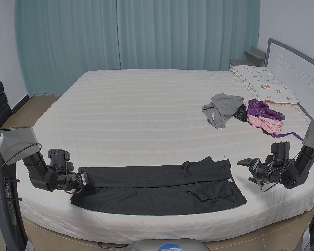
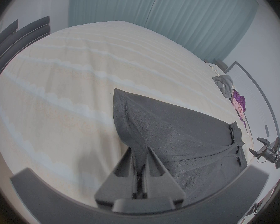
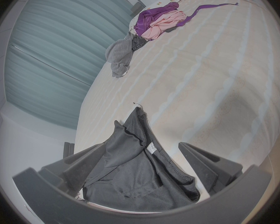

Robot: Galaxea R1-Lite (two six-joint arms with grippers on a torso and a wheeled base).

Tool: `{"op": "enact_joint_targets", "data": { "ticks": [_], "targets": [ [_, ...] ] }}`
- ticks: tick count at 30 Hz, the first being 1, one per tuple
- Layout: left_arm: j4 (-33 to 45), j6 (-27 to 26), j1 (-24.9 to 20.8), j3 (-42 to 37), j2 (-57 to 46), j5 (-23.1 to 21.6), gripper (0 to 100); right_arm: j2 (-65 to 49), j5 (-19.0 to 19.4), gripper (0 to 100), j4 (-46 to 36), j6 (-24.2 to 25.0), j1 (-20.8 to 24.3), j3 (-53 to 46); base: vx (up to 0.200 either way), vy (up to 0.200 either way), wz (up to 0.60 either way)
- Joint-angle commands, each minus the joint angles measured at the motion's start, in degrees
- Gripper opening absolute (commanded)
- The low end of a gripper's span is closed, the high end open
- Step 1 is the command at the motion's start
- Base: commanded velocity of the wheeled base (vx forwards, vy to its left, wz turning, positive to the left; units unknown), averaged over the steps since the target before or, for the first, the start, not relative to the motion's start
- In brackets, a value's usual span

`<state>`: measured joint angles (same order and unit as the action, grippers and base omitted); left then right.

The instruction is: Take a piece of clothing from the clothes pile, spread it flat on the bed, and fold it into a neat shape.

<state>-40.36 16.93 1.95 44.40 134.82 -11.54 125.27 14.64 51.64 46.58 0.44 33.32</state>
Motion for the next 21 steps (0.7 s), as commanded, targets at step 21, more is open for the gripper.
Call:
{"op": "enact_joint_targets", "data": {
  "ticks": [21],
  "targets": [
    [-0.1, 5.2, 0.0, 0.3, -1.2, 0.0, 0, 0.3, 0.0, 100, 0.7, 0.2, -0.6, -0.3, -0.038, 0.0, 0.0]
  ]
}}
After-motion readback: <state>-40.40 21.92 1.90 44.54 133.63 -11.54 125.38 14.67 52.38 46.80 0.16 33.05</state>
